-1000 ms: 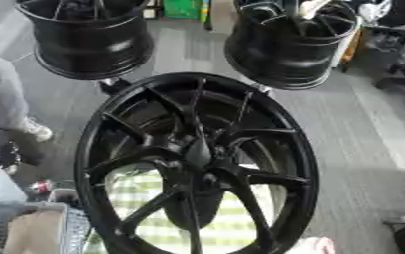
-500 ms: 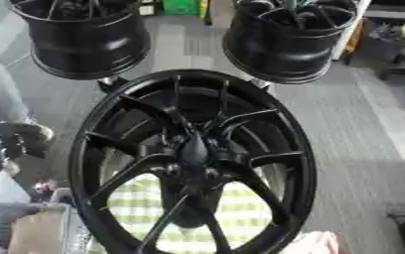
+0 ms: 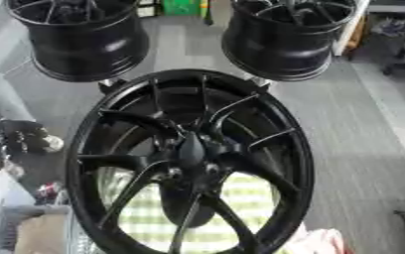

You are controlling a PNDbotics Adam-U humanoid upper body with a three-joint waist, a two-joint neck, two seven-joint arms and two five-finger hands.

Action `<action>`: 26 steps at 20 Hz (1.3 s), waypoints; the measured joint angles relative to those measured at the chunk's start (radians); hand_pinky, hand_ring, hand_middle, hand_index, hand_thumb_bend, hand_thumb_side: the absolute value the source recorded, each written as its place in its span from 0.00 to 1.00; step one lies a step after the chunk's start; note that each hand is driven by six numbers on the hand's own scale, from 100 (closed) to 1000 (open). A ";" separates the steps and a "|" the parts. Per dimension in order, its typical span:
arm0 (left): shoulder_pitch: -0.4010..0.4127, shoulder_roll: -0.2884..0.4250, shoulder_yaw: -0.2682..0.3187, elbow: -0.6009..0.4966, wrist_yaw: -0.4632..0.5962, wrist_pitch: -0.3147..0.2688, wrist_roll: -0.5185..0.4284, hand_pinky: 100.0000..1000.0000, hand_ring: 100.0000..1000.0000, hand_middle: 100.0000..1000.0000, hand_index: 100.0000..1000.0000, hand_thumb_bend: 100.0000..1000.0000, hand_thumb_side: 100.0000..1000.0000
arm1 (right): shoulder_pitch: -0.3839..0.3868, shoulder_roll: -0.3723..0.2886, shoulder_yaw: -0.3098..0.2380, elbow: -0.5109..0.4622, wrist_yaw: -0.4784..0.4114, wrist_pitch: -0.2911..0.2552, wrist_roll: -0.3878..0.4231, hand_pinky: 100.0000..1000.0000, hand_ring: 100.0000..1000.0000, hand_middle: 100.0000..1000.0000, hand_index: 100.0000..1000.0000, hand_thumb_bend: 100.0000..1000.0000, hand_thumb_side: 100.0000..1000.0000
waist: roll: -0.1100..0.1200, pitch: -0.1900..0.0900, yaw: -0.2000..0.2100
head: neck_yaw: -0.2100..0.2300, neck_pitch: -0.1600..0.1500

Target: Pull the pin out of the wheel hub.

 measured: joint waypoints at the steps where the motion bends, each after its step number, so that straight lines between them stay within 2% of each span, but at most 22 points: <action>1: 0.000 0.000 -0.001 0.000 0.001 -0.001 -0.002 0.65 0.66 0.62 0.75 0.00 0.90 | 0.014 0.026 -0.026 -0.019 -0.002 -0.001 -0.016 0.55 0.59 0.82 0.88 0.00 0.58 | 0.002 0.000 0.004 | -0.005 0.000; 4: 0.000 0.000 -0.006 0.000 0.004 -0.004 -0.004 0.65 0.66 0.62 0.75 0.00 0.91 | 0.035 0.100 -0.069 -0.083 -0.017 -0.023 -0.063 0.55 0.59 0.81 0.88 0.00 0.59 | -0.001 0.000 0.011 | -0.015 0.000; 9: 0.000 0.000 -0.007 0.000 0.004 -0.004 -0.010 0.65 0.66 0.62 0.75 0.00 0.91 | 0.047 0.202 -0.064 -0.157 -0.021 -0.051 -0.146 0.54 0.58 0.80 0.88 0.00 0.58 | -0.006 0.000 0.017 | -0.020 0.000; 12: 0.000 0.000 -0.007 0.000 0.004 -0.003 -0.011 0.65 0.66 0.62 0.75 0.00 0.91 | 0.047 0.218 -0.048 -0.168 -0.033 -0.063 -0.197 0.54 0.58 0.79 0.88 0.00 0.58 | -0.008 0.000 0.017 | -0.021 0.000; 13: 0.000 0.000 -0.008 0.000 0.004 -0.003 -0.011 0.65 0.66 0.62 0.75 0.00 0.91 | 0.047 0.222 -0.042 -0.168 -0.040 -0.070 -0.214 0.54 0.58 0.79 0.88 0.00 0.55 | -0.007 0.000 0.017 | -0.021 0.000; 14: 0.000 0.000 -0.008 0.000 0.004 -0.003 -0.011 0.65 0.66 0.62 0.75 0.00 0.91 | 0.047 0.225 -0.036 -0.168 -0.052 -0.079 -0.231 0.53 0.58 0.79 0.87 0.00 0.58 | -0.007 0.000 0.017 | -0.021 0.000; 16: 0.000 0.000 -0.008 0.000 0.004 -0.003 -0.011 0.65 0.66 0.62 0.75 0.00 0.91 | 0.047 0.232 -0.025 -0.165 -0.080 -0.102 -0.264 0.53 0.57 0.78 0.87 0.00 0.59 | -0.006 0.000 0.017 | -0.021 0.000; 21: 0.000 0.000 -0.009 0.001 0.004 -0.003 -0.011 0.65 0.66 0.62 0.75 0.00 0.91 | 0.048 0.248 0.014 -0.141 -0.158 -0.174 -0.346 0.53 0.56 0.76 0.87 0.00 0.56 | -0.001 0.001 0.019 | -0.021 0.000; 26: 0.000 0.000 -0.012 0.006 0.004 -0.006 -0.014 0.65 0.66 0.62 0.75 0.00 0.91 | 0.057 0.277 0.072 -0.125 -0.244 -0.259 -0.432 0.52 0.55 0.73 0.86 0.00 0.58 | -0.001 0.008 0.023 | -0.021 0.000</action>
